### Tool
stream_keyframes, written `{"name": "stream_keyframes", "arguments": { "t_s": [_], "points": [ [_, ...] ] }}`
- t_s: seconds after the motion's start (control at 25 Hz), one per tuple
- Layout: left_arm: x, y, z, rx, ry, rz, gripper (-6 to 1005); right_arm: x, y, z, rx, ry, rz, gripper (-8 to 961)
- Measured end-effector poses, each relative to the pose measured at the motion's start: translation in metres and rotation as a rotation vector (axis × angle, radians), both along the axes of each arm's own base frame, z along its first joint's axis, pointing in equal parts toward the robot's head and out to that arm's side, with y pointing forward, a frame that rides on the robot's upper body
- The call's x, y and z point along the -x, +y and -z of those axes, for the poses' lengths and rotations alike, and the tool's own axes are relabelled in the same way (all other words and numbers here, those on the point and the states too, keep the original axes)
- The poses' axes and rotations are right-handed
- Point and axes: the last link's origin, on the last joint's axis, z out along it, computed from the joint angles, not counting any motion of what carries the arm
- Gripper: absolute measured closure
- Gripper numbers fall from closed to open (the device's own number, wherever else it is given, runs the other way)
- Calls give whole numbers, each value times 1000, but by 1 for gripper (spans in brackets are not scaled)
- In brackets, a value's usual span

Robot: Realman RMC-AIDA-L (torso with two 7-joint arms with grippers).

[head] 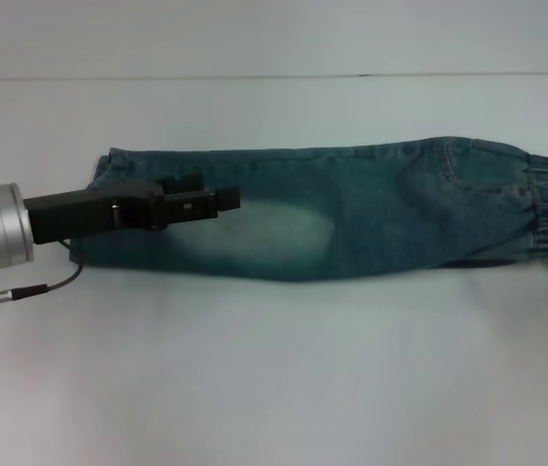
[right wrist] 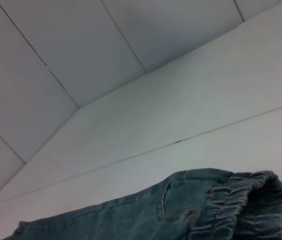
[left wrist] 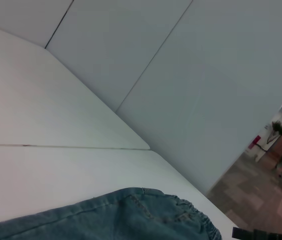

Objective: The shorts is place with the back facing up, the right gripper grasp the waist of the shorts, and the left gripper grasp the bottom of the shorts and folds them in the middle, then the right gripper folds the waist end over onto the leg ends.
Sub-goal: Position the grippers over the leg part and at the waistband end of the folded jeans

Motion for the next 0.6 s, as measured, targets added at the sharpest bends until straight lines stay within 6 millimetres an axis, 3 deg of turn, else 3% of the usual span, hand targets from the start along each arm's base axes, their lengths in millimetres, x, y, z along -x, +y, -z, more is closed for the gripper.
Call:
{"name": "stream_keyframes", "arguments": {
  "t_s": [0.6],
  "points": [
    [-1,-2,4,24,-6,0,51,1,11,3,121,-118,-58,59]
  ]
}}
